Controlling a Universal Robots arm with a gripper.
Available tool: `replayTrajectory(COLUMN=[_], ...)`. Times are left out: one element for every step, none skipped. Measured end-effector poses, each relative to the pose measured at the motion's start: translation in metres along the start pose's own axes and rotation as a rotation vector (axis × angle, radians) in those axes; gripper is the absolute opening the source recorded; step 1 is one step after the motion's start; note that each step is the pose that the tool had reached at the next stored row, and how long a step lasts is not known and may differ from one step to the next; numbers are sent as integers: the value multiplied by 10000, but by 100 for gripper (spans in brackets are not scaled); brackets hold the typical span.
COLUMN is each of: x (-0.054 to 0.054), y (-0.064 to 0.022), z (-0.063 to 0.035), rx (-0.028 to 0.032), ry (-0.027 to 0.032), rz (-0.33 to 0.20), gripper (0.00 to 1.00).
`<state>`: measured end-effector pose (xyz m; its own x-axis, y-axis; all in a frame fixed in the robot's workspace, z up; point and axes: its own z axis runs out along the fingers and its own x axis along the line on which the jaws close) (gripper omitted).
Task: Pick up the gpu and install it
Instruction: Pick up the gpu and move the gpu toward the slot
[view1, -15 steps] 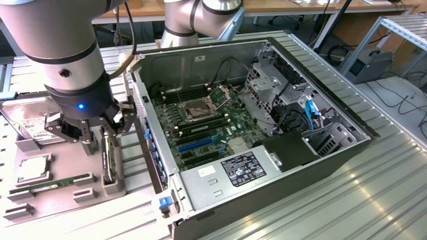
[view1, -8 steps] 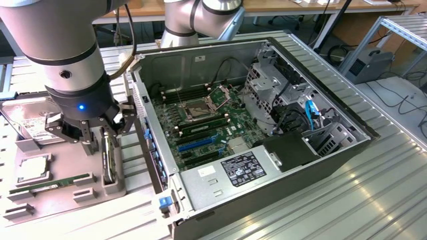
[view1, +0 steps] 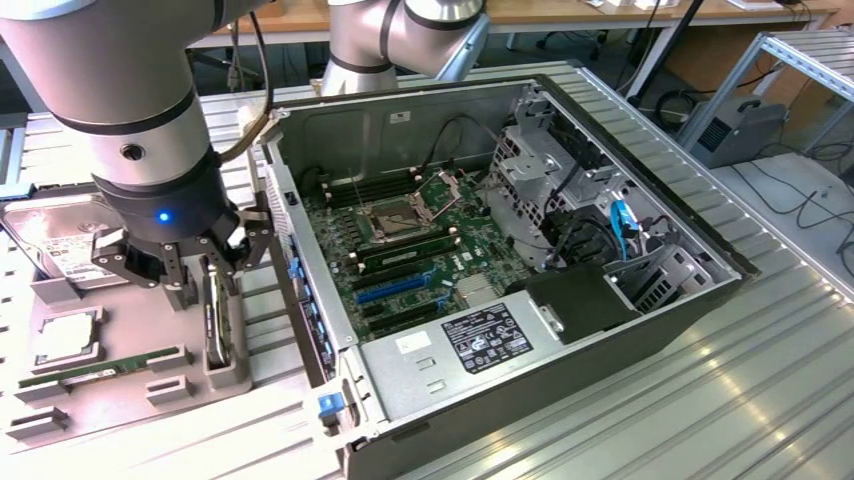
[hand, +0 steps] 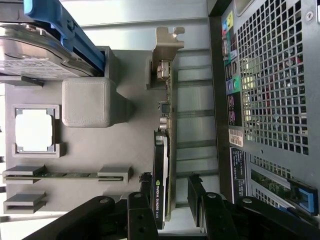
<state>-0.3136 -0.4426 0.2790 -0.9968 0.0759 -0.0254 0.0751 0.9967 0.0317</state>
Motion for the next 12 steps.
replayTrajectory(x=[0, 0, 0, 0, 1, 1, 1, 1, 1, 1, 1, 1], y=[0, 0, 0, 0, 0, -1, -1, -1, -1, -1, -1, -1], z=[3, 7, 10, 13, 20, 31, 39, 43, 46, 49, 52, 56], rx=[0, 1, 2, 3, 3, 5, 6, 7, 7, 8, 9, 9], ry=[0, 0, 0, 0, 0, 0, 0, -1, 0, 0, 0, -1], rz=[0, 0, 0, 0, 0, 0, 0, 0, 0, 0, 0, -1], gripper=[42, 42, 42, 42, 42, 42, 42, 42, 42, 42, 42, 42])
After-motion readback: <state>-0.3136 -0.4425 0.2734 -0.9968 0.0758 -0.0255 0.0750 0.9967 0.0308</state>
